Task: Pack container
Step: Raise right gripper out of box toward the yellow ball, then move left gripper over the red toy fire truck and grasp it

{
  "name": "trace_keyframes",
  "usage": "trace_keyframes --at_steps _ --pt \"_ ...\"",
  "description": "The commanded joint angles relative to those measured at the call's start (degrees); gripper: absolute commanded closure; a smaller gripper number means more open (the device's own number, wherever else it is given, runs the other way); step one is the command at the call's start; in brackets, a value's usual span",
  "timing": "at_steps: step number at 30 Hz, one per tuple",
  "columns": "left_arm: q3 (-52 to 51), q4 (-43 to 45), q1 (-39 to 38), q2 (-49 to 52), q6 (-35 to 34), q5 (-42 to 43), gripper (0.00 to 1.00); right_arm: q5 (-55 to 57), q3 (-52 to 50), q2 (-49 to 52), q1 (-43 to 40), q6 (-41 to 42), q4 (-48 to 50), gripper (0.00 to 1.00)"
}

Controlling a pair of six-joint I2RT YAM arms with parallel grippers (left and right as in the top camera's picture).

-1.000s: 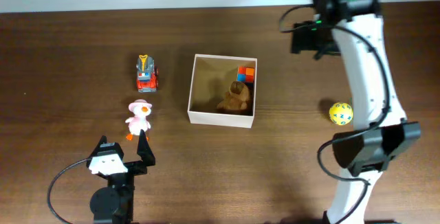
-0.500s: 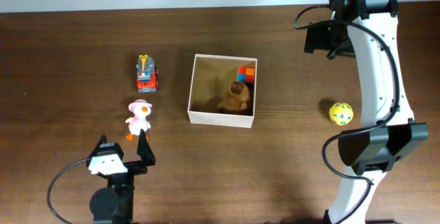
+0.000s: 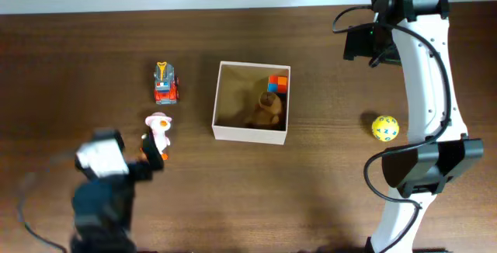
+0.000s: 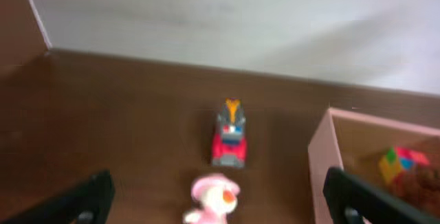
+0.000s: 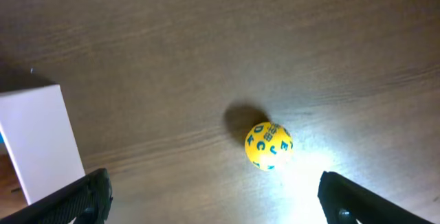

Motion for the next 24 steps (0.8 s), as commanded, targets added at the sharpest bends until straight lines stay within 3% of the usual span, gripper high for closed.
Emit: trace_keyframes --at_steps 1,6,11,19,24 --pt "15.4 -6.4 0.1 17.0 2.6 -1.3 0.01 0.9 0.9 -1.7 -0.2 0.5 0.1 0.01" --pt "41.6 -20.8 0.1 43.5 2.6 3.6 0.01 0.9 0.9 -1.7 -0.2 0.5 0.1 0.01" --pt "57.9 -23.9 0.1 61.2 2.6 4.5 0.01 0.9 0.9 -1.7 -0.2 0.5 0.1 0.01" --pt "60.4 -19.5 0.1 73.2 3.2 4.5 0.01 0.9 0.9 -1.7 -0.2 0.5 0.1 0.01" --pt "60.4 -17.8 -0.4 79.4 8.8 4.7 0.01 0.9 0.9 -1.7 -0.2 0.5 0.1 0.01"
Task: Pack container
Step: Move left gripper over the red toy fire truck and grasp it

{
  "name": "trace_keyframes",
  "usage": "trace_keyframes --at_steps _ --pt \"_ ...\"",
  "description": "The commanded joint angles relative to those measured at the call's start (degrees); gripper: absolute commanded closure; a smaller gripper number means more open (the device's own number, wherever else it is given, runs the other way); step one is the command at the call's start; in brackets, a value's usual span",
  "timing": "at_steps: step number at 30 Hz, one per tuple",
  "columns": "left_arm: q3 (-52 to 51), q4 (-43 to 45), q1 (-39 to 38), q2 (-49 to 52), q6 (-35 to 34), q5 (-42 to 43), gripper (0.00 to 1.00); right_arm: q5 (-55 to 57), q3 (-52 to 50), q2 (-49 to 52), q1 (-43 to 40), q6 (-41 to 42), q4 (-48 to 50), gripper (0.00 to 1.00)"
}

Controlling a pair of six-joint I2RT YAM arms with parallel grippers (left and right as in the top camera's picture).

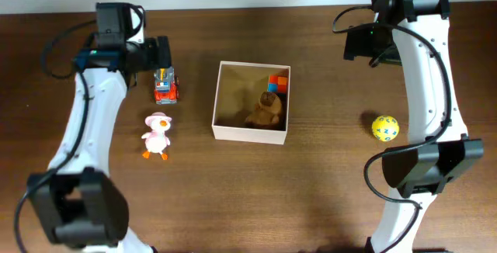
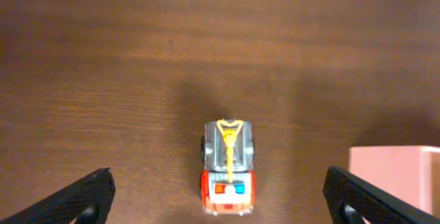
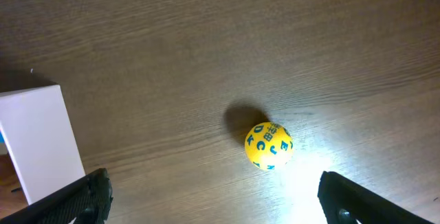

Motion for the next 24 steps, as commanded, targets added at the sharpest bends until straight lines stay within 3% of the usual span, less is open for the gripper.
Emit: trace_keyframes --at_steps 1,24 --pt "1.2 1.3 -0.6 4.4 5.2 0.9 0.01 0.9 0.9 -1.7 -0.2 0.5 0.0 0.01" --pt "1.2 7.3 -0.7 22.4 5.7 2.1 0.01 0.9 0.9 -1.7 -0.2 0.5 0.0 0.01"
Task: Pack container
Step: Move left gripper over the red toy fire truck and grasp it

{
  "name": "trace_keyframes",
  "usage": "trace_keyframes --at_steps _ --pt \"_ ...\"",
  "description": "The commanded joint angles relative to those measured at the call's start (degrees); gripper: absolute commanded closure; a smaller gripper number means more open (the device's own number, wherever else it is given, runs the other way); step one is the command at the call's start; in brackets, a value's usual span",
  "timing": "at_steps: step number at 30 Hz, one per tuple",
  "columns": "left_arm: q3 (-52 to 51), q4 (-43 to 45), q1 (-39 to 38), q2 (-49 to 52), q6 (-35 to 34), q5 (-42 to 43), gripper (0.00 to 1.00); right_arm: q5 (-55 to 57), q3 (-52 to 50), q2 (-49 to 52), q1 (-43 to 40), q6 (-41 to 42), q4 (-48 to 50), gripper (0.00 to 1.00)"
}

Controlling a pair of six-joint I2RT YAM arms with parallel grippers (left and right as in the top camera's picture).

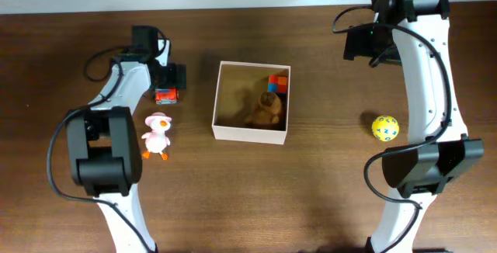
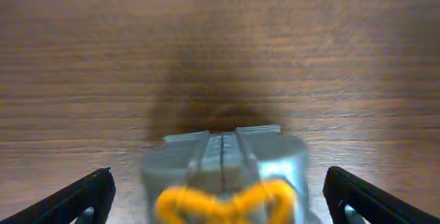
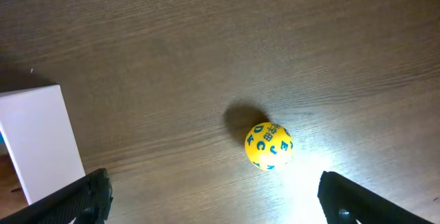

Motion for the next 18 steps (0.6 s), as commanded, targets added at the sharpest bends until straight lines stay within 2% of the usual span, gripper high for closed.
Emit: trace_keyframes --at_steps 1,11,13,14,15,18 --pt "1.2 0.4 -0.1 1.1 1.1 1.2 0.01 0.9 0.9 -1.7 -0.2 0.5 0.0 0.01" --pt "1.2 0.4 -0.1 1.2 1.1 1.2 0.03 0.9 0.9 -1.7 -0.2 0.5 0.0 0.01" --pt "1.2 0.4 -0.1 1.2 1.1 1.2 0.11 0.9 0.9 -1.7 -0.2 0.5 0.0 0.01" --pt "1.2 0.3 -0.1 1.2 1.1 1.2 0.20 0.9 0.9 -1.7 -0.2 0.5 0.0 0.01" --pt "1.2 0.3 -0.1 1.2 1.1 1.2 0.25 0.9 0.9 -1.7 -0.2 0.5 0.0 0.01" --pt "1.2 0.1 -0.1 1.1 1.1 1.2 0.32 0.9 0.9 -1.7 -0.2 0.5 0.0 0.01"
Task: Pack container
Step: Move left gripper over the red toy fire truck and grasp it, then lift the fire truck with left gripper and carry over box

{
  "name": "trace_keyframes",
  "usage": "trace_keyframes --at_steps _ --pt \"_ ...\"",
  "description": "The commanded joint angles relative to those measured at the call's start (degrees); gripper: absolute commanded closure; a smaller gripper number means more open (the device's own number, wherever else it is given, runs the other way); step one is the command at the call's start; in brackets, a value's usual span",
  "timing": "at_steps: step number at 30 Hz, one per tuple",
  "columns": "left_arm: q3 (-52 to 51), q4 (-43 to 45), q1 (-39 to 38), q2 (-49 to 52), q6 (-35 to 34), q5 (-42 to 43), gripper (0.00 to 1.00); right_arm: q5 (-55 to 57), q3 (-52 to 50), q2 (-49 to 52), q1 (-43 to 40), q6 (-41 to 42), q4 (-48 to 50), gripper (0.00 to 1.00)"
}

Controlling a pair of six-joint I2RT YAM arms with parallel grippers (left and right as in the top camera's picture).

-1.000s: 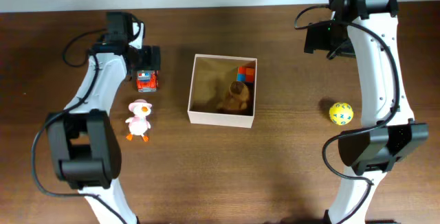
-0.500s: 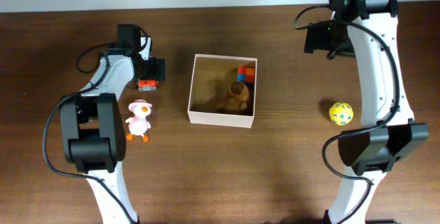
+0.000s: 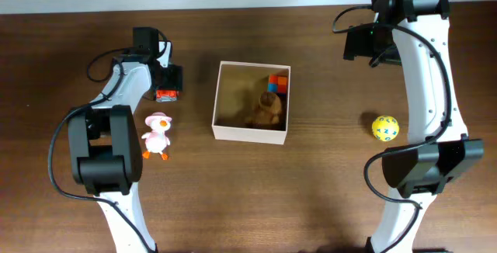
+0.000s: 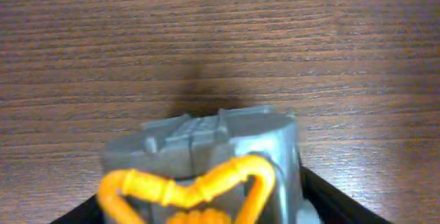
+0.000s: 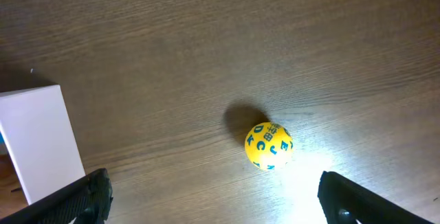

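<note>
The toy fire truck (image 4: 206,148), grey with an orange ladder, fills the lower left wrist view. My left gripper (image 4: 199,214) is down over it with a black finger pressed against each side; overhead only its red end (image 3: 164,95) shows past the gripper (image 3: 165,78). The white box (image 3: 251,135) stands at mid table, holding a brown plush toy (image 3: 268,107) and a coloured block (image 3: 278,82). A pink-hatted duck (image 3: 158,135) stands left of the box. The yellow lettered ball (image 5: 268,146) lies below my right gripper (image 5: 216,203), which is open and high above the table.
The white box wall (image 5: 38,141) shows at the left edge of the right wrist view. The right arm (image 3: 423,74) reaches over the table's right side, past the ball (image 3: 384,127). A pale wall edge runs along the table's far side.
My left gripper's fingers have come in from wide apart onto the sides of the toy truck, which fills more of its view. The right arm, ball and duck have not moved.
My left arm was low at the front left, near the duck, gripper open. Then it hung open above the toy truck behind the duck. Then it was down close over the truck, and now it is shut on it. The right arm stayed still throughout.
</note>
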Motion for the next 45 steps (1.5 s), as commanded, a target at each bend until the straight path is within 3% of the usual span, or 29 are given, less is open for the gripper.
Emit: trace_keyframes --at_steps 1,13,29,45 --pt "1.2 -0.1 0.0 0.7 0.3 0.7 0.33 0.9 0.9 -1.7 -0.2 0.5 0.0 0.01" --pt "2.4 -0.5 -0.2 -1.0 0.3 0.7 0.48 0.9 0.9 -1.7 -0.2 0.5 0.0 0.01" --pt "3.8 -5.3 -2.3 -14.4 0.3 1.3 0.50 0.9 0.9 -1.7 -0.2 0.5 0.0 0.01" --pt "3.8 -12.7 -20.0 -26.7 -0.6 1.3 0.50 0.9 0.9 -1.7 -0.2 0.5 0.0 0.01"
